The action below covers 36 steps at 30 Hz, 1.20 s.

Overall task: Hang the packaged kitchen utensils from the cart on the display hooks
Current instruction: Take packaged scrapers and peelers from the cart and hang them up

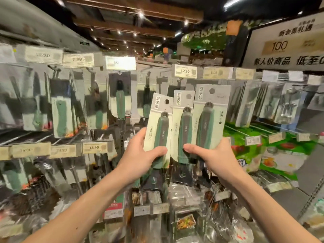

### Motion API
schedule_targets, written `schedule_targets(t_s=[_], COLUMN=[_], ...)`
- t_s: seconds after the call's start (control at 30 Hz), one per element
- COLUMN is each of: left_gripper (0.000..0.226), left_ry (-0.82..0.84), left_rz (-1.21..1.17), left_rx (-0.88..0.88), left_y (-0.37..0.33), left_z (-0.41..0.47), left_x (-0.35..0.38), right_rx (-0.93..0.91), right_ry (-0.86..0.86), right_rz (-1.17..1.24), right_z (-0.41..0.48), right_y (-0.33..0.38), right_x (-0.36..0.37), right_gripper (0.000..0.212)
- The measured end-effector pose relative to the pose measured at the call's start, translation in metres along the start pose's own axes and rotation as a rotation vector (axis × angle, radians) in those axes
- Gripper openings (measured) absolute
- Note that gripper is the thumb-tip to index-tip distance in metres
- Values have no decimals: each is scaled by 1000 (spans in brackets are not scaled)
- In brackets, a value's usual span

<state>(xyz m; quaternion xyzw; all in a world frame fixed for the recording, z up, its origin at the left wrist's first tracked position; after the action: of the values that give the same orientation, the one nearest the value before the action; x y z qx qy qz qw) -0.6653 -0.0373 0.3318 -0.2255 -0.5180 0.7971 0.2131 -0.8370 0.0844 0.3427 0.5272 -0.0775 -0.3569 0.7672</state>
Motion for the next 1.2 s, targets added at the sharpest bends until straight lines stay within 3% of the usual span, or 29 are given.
schedule_targets(t_s=[0.13, 0.3, 0.57, 0.63, 0.73, 0.93, 1.2], left_gripper=[42, 30, 20, 23, 28, 22, 22], left_ry=[-65, -208, -386, -408, -460, -454, -440], left_rz=[-24, -15, -175, -190, -178, -187, -205], left_rx=[3, 4, -40, -64, -71, -61, -74], left_y=[2, 4, 4, 5, 5, 6, 12], left_z=[36, 68, 106, 113, 123, 140, 146], left_x=[6, 16, 20, 17, 12, 8, -2], right_rx=[-43, -88, -108, -117, -125, -127, -116], right_ry=[19, 102, 228, 247, 273, 292, 272], right_rz=[31, 56, 57, 59, 53, 85, 123], right_z=[47, 97, 145, 151, 156, 169, 168], right_y=[-15, -31, -42, -43, -44, -42, -42], right_x=[-5, -9, -12, -11, -7, -2, 11], right_gripper=[33, 18, 32, 23, 64, 27, 22])
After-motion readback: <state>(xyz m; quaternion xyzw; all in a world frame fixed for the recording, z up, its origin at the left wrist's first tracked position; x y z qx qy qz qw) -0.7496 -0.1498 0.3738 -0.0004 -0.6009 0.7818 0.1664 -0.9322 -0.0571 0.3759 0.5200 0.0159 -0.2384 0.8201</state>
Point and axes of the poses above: each hand's wrist, its own z-axis towards the middle knuckle, its own x-axis out of the palm, y = z × x, the point moved 1 cm from there along z, towards the middle knuckle, and after that the axes turned 1 degree about -y, right-handed, at the moved point
